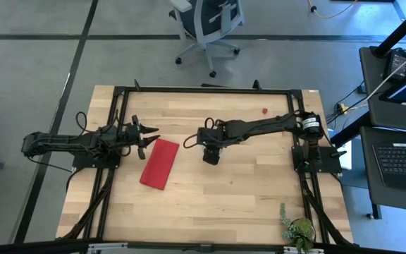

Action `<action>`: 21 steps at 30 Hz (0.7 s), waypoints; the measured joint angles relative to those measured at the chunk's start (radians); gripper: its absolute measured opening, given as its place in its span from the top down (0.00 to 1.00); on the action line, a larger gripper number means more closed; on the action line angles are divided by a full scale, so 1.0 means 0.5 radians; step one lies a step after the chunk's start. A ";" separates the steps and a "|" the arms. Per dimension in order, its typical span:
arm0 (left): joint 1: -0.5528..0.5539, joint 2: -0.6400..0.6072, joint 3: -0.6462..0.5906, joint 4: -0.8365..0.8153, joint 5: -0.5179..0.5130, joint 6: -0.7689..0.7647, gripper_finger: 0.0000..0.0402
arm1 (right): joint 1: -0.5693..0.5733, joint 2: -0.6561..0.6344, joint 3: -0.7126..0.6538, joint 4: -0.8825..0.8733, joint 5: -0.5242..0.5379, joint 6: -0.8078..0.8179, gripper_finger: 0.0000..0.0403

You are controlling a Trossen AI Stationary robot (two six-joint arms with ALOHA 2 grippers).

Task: Pick and placing Produce into tupperware
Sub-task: Put the red cherries into the transparent bin

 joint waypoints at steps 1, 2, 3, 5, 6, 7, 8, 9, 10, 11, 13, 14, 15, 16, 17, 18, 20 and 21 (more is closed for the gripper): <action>0.000 0.000 0.000 0.000 0.000 0.000 0.69 | -0.001 0.012 0.000 -0.009 0.001 0.000 0.86; 0.000 0.000 0.000 0.000 0.000 0.000 0.69 | -0.002 0.018 0.000 -0.006 0.001 0.000 0.86; 0.000 0.000 0.000 0.000 0.000 0.000 0.69 | -0.002 0.022 0.000 -0.008 0.001 0.001 0.86; 0.000 0.000 0.000 0.000 0.000 -0.001 0.69 | -0.002 0.024 0.001 -0.001 0.003 0.001 0.86; 0.000 0.000 0.000 0.000 0.000 -0.001 0.69 | 0.000 0.026 0.001 0.004 0.003 0.002 0.86; 0.000 0.000 0.000 0.001 0.000 -0.001 0.69 | 0.002 0.027 0.001 -0.002 0.003 0.002 0.86; 0.000 0.000 0.000 0.000 0.000 -0.002 0.69 | 0.004 0.029 0.001 -0.012 0.001 0.002 0.86; 0.000 0.000 0.000 0.000 0.000 -0.002 0.69 | 0.005 0.029 0.001 -0.015 0.001 0.002 0.86; 0.000 0.000 0.000 0.000 0.000 -0.002 0.69 | 0.007 0.029 0.001 -0.018 0.001 0.002 0.86; -0.001 0.000 0.000 0.000 0.000 -0.002 0.69 | 0.008 0.029 0.001 -0.021 0.000 0.003 0.85; 0.000 0.000 0.000 0.000 0.000 -0.002 0.69 | 0.008 0.029 0.001 -0.029 -0.013 0.022 0.85; 0.000 0.000 0.000 0.000 0.000 -0.002 0.69 | 0.007 0.029 0.001 -0.031 -0.031 0.043 0.84; -0.001 0.000 0.000 0.000 0.000 -0.002 0.69 | 0.007 0.029 0.001 -0.033 -0.047 0.048 0.84; 0.000 0.000 0.000 0.000 0.000 -0.002 0.69 | 0.007 0.029 0.001 -0.039 -0.048 0.049 0.84; 0.000 0.000 0.000 0.000 0.000 -0.002 0.69 | 0.007 0.030 0.001 -0.047 -0.049 0.048 0.84; -0.001 0.000 0.000 0.000 0.000 -0.002 0.69 | 0.007 0.034 0.001 -0.046 -0.048 0.049 0.84; -0.001 0.000 0.000 0.000 0.000 -0.002 0.69 | 0.007 0.039 0.002 -0.047 -0.049 0.054 0.83; 0.000 0.000 0.000 0.000 0.000 -0.002 0.69 | 0.007 0.040 0.002 -0.047 -0.050 0.054 0.83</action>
